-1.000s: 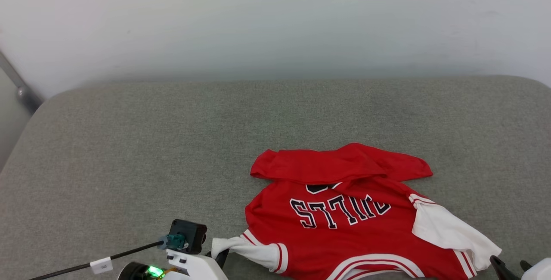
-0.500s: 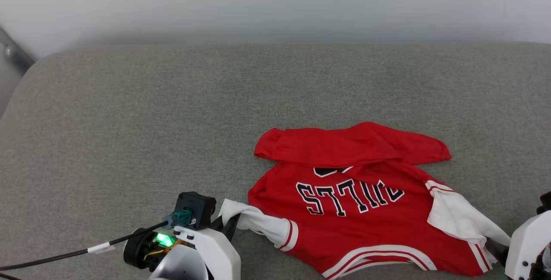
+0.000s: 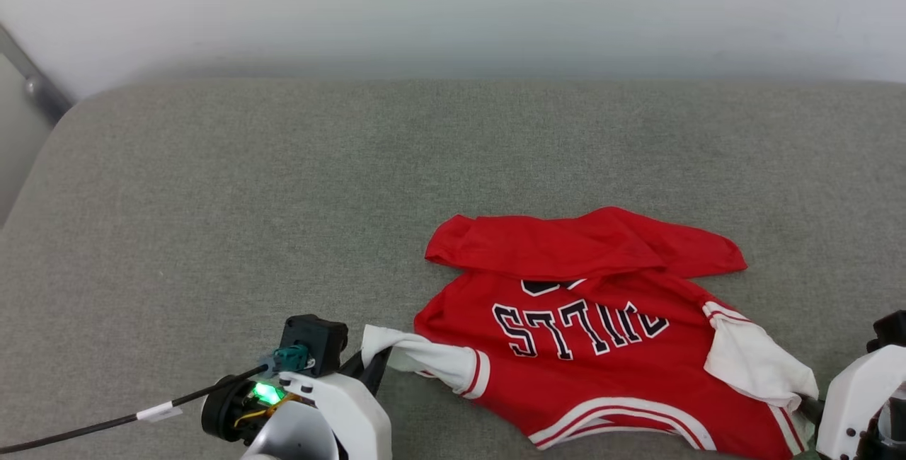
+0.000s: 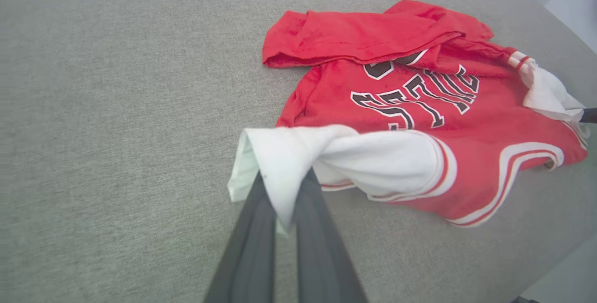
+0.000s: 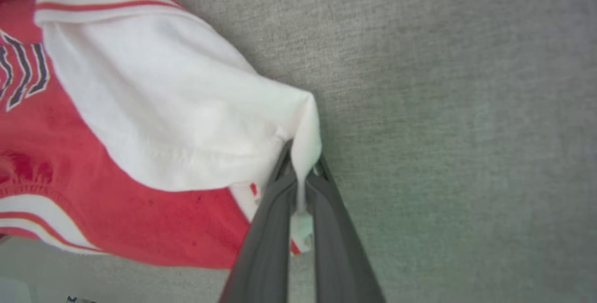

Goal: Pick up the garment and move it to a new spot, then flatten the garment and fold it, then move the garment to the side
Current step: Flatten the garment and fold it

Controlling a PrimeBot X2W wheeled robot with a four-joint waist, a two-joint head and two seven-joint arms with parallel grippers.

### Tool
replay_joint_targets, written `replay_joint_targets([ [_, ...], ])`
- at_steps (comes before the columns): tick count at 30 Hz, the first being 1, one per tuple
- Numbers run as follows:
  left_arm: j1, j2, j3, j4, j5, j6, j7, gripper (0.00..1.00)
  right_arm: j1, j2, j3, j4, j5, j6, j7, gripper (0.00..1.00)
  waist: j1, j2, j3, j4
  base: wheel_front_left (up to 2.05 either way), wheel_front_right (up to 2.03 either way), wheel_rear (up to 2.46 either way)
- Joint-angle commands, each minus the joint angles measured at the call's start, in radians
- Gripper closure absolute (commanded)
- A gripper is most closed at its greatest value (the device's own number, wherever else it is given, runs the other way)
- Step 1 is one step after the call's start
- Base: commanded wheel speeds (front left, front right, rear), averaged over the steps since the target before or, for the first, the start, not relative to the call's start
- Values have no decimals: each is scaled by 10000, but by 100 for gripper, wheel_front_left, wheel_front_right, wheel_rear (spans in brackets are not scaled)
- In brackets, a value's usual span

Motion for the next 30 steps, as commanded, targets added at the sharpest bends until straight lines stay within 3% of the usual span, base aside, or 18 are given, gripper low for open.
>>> replay_joint_targets([
  [1, 68, 18, 72, -23, -47, 34, -99, 100, 190, 90, 110, -104, 25, 0, -71, 100, -1, 0, -210, -46, 0, 0, 0],
  [9, -406, 540, 789, -436, 21, 237, -385, 100, 157, -144, 130, -2643, -345, 0, 34, 100, -1, 0, -1175, -355, 0, 0, 0],
  [14, -1929, 855, 1426, -400, 47, 62, -316, 100, -888, -379, 252, -4188, -801, -1, 205, 100, -1, 0, -1275, -528, 0, 0, 0],
  [22, -5130, 734, 1986, 916, 88, -342, -544, 100, -3829, -437, 338, -3852, -1292, -1, -288, 100, -1, 0, -909, -699, 0, 0, 0],
  [30, -8768, 485, 2271, 2735, 468, -694, -1216, 100, -7304, -490, 567, -2703, -1559, -1, -1253, 100, -1, 0, 557, -729, 0, 0, 0],
])
